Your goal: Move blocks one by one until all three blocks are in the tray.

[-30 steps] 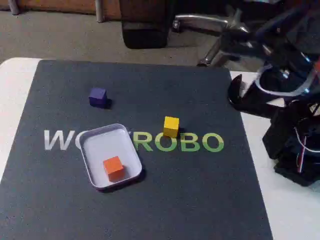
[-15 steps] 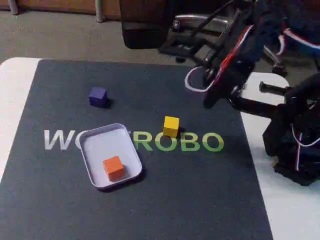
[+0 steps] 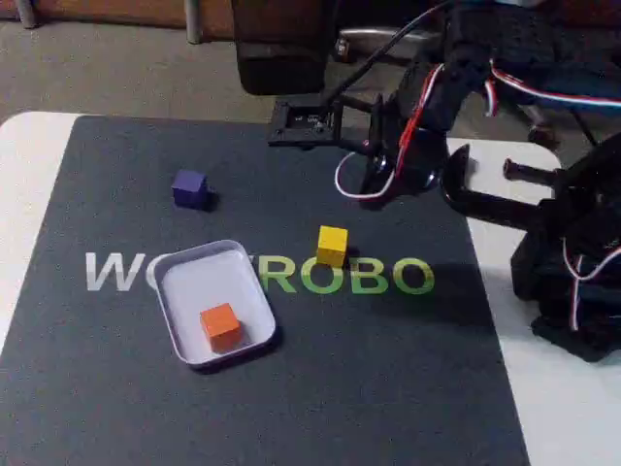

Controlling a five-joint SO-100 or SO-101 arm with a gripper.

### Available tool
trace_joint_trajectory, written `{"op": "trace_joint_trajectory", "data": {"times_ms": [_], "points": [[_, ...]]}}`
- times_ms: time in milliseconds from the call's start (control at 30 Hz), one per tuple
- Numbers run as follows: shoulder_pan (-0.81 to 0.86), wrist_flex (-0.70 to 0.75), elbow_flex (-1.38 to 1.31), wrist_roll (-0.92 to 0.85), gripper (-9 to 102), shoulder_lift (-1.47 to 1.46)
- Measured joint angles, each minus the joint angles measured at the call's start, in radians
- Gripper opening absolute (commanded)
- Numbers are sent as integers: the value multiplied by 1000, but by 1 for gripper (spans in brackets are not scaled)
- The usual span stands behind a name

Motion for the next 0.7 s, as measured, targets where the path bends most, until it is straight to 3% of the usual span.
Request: {"op": "trace_joint_trajectory", "data": {"times_ms": [333,700], "points": [[40,-115,202,-183,-6,66],[-77,-253,201,89,-6,-26]]}}
